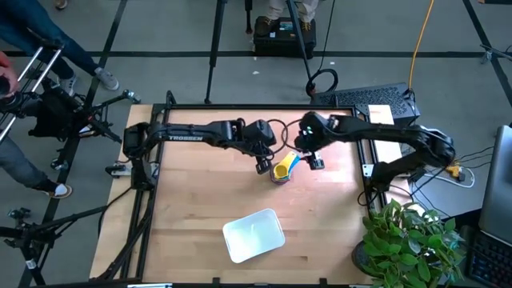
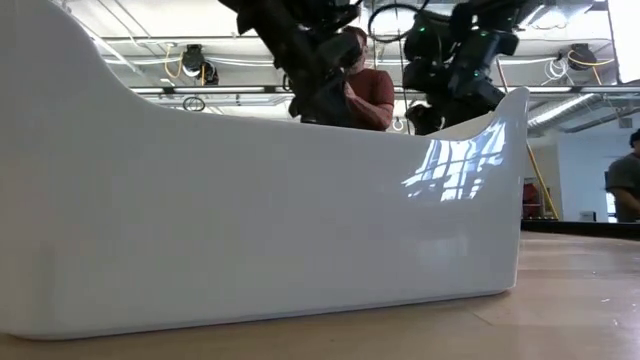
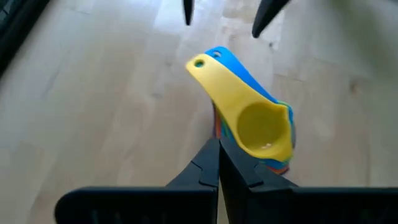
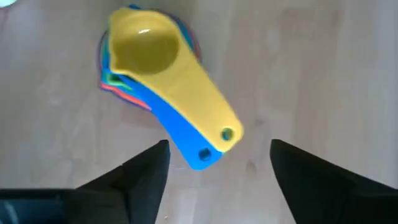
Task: Nest measuring cups in basket
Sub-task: Put the stacked measuring cups into the white bin
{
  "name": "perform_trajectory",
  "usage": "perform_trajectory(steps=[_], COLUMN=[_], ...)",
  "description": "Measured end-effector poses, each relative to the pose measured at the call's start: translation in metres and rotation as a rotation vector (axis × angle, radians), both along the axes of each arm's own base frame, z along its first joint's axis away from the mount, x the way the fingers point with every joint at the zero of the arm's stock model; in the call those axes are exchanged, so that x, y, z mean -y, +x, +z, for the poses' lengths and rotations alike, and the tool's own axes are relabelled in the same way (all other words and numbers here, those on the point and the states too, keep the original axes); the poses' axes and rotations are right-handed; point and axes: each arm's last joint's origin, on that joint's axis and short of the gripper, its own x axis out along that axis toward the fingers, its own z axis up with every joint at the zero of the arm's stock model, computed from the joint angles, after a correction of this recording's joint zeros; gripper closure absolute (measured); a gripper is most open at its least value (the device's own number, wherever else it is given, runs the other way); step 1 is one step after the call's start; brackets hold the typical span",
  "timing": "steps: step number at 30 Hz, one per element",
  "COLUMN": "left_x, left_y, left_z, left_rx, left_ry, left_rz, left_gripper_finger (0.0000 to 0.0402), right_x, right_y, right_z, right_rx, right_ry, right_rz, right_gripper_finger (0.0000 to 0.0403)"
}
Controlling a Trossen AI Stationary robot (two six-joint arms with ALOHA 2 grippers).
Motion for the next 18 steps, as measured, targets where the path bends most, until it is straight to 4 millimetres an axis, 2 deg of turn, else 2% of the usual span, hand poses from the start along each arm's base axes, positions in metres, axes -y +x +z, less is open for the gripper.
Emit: perform_trajectory(steps=[5, 9, 14, 18], left_x=[0.014, 0.020, 0.028, 0.034], left_y=[0.000, -0.001, -0.006, -0.012], left_z=[-0.001, -0.002, 0.002, 0.009], left_rx=[-0.020, -0.041, -0.067, -0.054], left_ry=[0.003, 0.008, 0.012, 0.020], left_rz=[-0.035, -0.047, -0.078, -0.096], left_gripper_finger=[0.0383, 0.0389, 0.0398, 0.0385], right_x=[0.005, 0.004, 0.002, 0.001], right_y=[0.017, 0.025, 0.030, 0.033], right_z=[-0.004, -0.015, -0.023, -0.021], right_rx=[-0.065, -0.100, -0.129, -0.125], right_ry=[0.035, 0.046, 0.030, -0.036], right_rz=[0.046, 0.069, 0.109, 0.137], right_gripper_finger=[0.0114, 0.0106, 0.0102, 0.0102])
